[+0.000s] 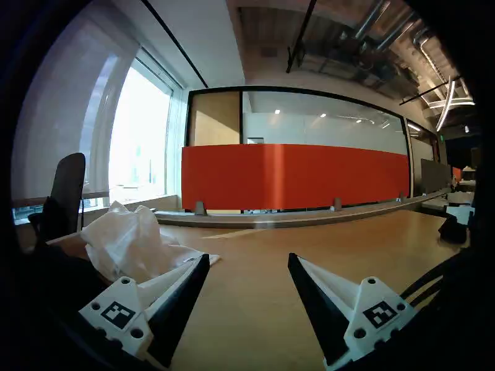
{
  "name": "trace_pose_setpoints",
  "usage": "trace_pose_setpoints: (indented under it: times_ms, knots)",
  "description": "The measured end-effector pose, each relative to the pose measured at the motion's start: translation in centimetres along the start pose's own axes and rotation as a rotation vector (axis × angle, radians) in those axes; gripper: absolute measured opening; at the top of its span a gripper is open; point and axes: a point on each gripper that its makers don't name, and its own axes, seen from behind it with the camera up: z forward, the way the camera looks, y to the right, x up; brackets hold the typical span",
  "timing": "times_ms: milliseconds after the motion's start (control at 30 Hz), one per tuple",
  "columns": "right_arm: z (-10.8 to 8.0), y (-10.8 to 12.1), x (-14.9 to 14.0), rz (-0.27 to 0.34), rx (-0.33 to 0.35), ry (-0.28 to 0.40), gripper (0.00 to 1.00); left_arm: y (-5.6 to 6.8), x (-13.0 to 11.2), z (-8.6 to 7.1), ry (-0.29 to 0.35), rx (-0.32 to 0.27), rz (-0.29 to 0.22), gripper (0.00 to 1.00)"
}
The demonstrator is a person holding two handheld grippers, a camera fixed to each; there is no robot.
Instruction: Fold towel
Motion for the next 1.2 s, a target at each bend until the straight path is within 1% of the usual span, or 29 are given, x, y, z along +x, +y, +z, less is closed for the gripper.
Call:
trace_pose_setpoints:
  times_ms: [200,700,867,1200]
  knots:
    - [-0.04,-0.48,-0.03,-0.015,0.007,0.001,0.95,-0.02,-0.01,-0.04,0.000,0.000,0.000,0.94]
    - [-0.08,-0.49,0.10,-0.014,0.004,0.000,0.95,-0.04,-0.04,-0.04,0.000,0.000,0.000,0.94]
    - [-0.09,-0.43,0.07,-0.013,0.004,-0.001,1.00,-0.04,-0.02,-0.04,0.000,0.000,0.000,0.94]
    - [-0.07,-0.43,0.05,-0.014,0.004,0.000,1.00,0.02,0.05,-0.01,0.000,0.000,0.000,0.94]
